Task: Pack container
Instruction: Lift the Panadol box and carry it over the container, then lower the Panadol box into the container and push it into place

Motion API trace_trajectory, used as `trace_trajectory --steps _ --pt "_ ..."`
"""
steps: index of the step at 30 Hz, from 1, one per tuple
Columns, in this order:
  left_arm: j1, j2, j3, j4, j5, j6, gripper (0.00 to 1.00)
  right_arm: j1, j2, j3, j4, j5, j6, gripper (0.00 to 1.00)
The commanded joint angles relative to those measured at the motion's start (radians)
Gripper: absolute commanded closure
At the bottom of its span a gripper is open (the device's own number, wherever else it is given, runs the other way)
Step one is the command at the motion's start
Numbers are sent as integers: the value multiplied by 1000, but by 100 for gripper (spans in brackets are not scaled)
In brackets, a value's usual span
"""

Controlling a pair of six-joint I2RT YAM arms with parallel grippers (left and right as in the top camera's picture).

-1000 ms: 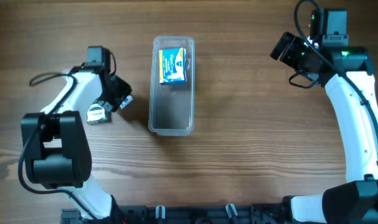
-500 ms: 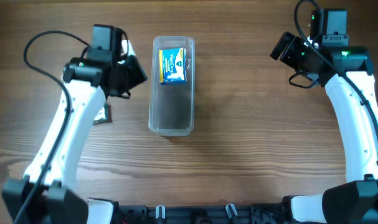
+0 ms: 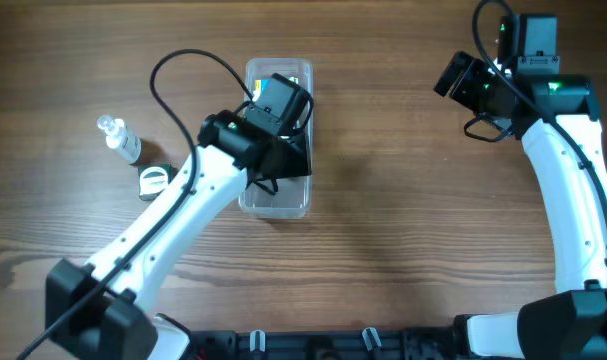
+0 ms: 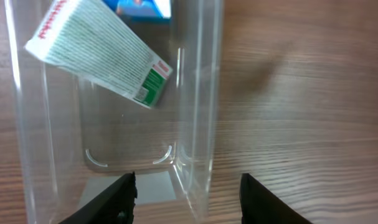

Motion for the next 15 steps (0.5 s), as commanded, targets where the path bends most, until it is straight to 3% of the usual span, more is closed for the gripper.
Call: trace_trajectory --steps 1,7,9,11,15 --pt "-2 39 14 -3 -38 -31 45 1 10 -3 1 -13 1 0" --pt "53 40 14 8 -215 -76 37 1 10 -3 1 -13 0 0" --pt "86 45 14 15 -251 -78 40 1 10 -3 1 -13 1 0" --pt "120 62 14 37 -249 -63 51 1 10 -3 1 -13 0 0" --pt "146 116 14 128 -213 57 57 1 10 -3 1 -13 0 0"
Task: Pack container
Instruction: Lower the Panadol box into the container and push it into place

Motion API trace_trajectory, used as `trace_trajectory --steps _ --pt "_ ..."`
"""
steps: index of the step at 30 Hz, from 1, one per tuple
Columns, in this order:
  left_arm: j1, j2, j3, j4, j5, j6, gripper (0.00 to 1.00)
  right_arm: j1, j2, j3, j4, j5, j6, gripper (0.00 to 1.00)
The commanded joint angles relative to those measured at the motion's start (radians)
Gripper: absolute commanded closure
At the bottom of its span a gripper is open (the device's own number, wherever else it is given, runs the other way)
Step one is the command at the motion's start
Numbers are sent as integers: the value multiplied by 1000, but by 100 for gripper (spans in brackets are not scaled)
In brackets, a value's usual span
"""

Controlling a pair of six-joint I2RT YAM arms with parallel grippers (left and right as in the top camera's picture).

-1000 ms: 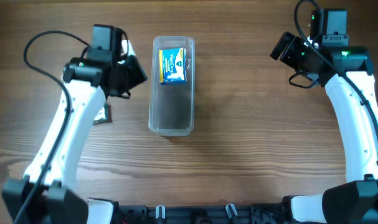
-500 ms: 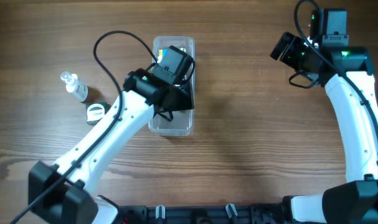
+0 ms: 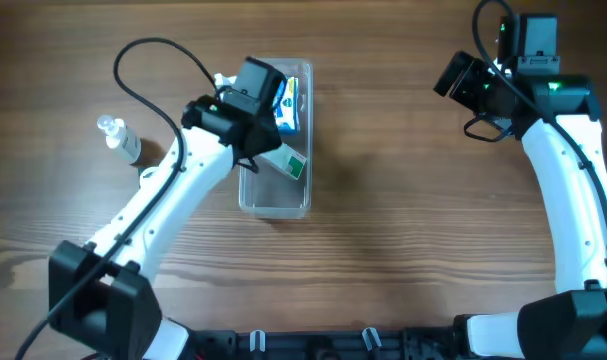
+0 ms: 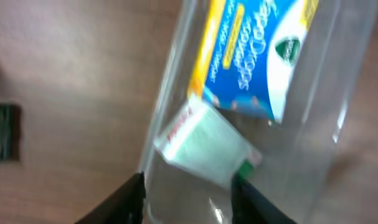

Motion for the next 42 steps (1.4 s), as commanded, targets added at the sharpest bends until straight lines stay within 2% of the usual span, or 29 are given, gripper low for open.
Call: trace_trajectory --steps 1,7,14,15,17,29,34,38,39,40,42 --pt "14 63 14 56 -3 86 57 1 10 -3 1 -13 1 0" --pt "14 100 14 140 -2 138 60 1 10 -3 1 -13 0 0" --pt "13 200 14 124 -1 212 63 1 10 -3 1 -13 0 0" --pt "10 219 14 108 12 213 64 1 10 -3 1 -13 1 0" --pt "3 230 14 66 51 211 74 1 10 -3 1 -13 0 0" --pt "-73 131 14 0 50 186 73 1 10 -3 1 -13 0 0" --pt "-73 43 14 -3 51 186 69 1 10 -3 1 -13 0 0" --pt "-75 -20 14 -46 113 185 66 1 10 -3 1 -13 1 0" --pt "-75 -21 14 -63 119 167 60 1 10 -3 1 -13 1 0" --pt "-75 -19 14 -85 123 133 50 1 10 -3 1 -13 0 0" --pt "-79 -6 14 -117 142 61 44 1 10 -3 1 -13 1 0"
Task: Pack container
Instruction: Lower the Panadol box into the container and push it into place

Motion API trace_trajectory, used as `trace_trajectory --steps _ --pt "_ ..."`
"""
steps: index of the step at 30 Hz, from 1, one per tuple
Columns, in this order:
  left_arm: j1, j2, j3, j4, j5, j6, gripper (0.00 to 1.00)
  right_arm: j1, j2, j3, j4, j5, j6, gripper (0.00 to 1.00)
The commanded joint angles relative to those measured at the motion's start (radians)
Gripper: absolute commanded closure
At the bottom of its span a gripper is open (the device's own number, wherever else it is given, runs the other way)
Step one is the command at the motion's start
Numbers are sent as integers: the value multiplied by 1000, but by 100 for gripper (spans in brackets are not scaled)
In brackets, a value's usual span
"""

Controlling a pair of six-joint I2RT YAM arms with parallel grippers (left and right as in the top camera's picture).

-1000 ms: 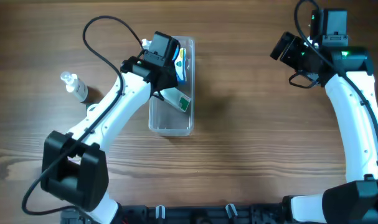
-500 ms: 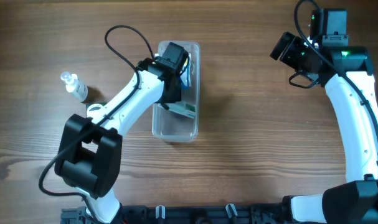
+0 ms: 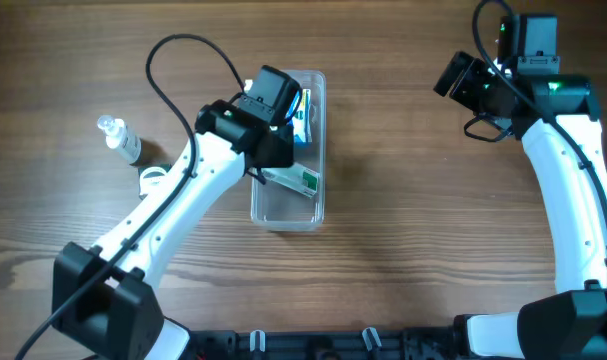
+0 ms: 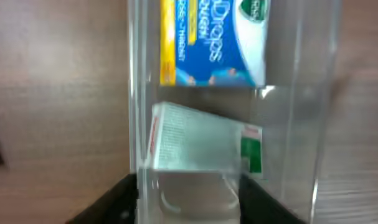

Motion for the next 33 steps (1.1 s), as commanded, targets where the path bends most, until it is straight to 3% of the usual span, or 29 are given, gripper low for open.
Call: trace_trajectory --steps 1,7,12,15,20,27,33 --pt "-18 9 7 -51 58 -146 43 1 10 -3 1 -13 1 0" --pt "-84 10 -65 -20 60 -472 29 1 10 -3 1 -13 0 0" --pt "-92 10 -227 159 157 -631 31 1 10 -3 1 -13 0 0" --pt "-93 10 -274 219 106 -679 35 1 10 -3 1 -13 1 0" --pt "-93 10 -290 224 52 -754 29 1 10 -3 1 -13 0 0" --pt "-93 10 -315 261 -104 -743 30 1 10 -3 1 -13 0 0" --pt "-93 10 -315 340 -189 -558 32 1 10 -3 1 -13 0 0"
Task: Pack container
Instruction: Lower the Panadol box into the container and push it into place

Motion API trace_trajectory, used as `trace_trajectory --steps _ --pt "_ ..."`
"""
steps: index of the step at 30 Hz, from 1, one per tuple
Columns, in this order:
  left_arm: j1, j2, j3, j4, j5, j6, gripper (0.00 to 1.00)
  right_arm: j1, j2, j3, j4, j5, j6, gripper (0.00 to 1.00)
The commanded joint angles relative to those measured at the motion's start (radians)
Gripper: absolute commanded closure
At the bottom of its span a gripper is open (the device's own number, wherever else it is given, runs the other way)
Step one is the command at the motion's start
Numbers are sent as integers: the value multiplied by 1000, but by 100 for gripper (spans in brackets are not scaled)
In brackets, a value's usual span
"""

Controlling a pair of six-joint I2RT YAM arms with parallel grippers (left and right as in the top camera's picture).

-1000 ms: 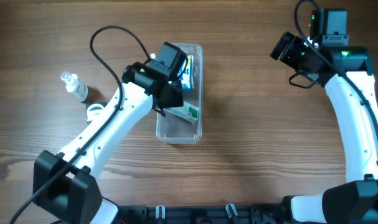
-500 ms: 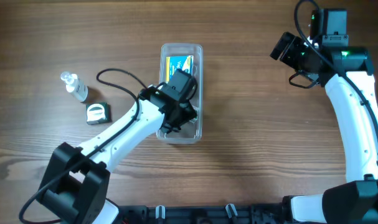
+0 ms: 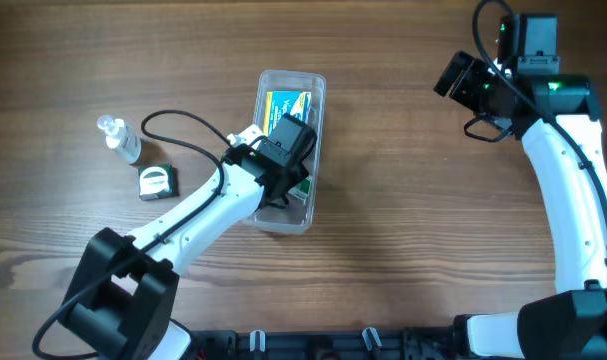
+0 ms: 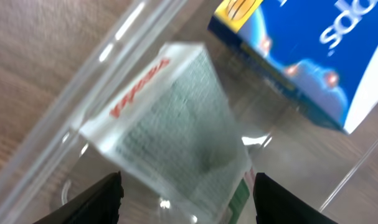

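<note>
The clear plastic container (image 3: 315, 90) lies in the middle of the table. A blue and yellow box (image 3: 288, 102) fills its far end (image 4: 319, 56). A white box with red lettering and green print (image 4: 170, 124) lies tilted in its middle. My left gripper (image 3: 286, 165) is down inside the container, open. In the left wrist view the left gripper (image 4: 189, 208) has its fingers (image 4: 95, 199) wide apart on either side of the white box. My right gripper (image 3: 453, 76) hangs far off at the back right, its jaws too dark to read.
A small spray bottle (image 3: 119, 139) stands at the left. A small round black and white item (image 3: 155, 182) lies just in front of it. The left arm's cable loops between these and the container.
My left gripper has moved from the container's far left rim to its middle and sits close over the white box. The container has barely moved. The right arm is still.
First my open left gripper was over the container, with the white box tilted inside. Then it stood at the container's left rim. Later the container sat a little further right and slightly turned. Now the gripper is low over the white box.
</note>
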Motion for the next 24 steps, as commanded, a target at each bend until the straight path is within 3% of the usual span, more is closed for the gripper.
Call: trace_trajectory --steps 1,6,16,24 --pt "-2 3 -8 38 -113 150 32 1 10 -3 1 -13 0 0" --pt "-2 26 -8 113 -135 288 33 1 10 -3 1 -13 1 0" --pt "-7 85 -8 113 -64 310 31 1 10 -3 1 -13 1 0" --pt "-6 85 -8 124 -106 314 49 1 10 -3 1 -13 0 0"
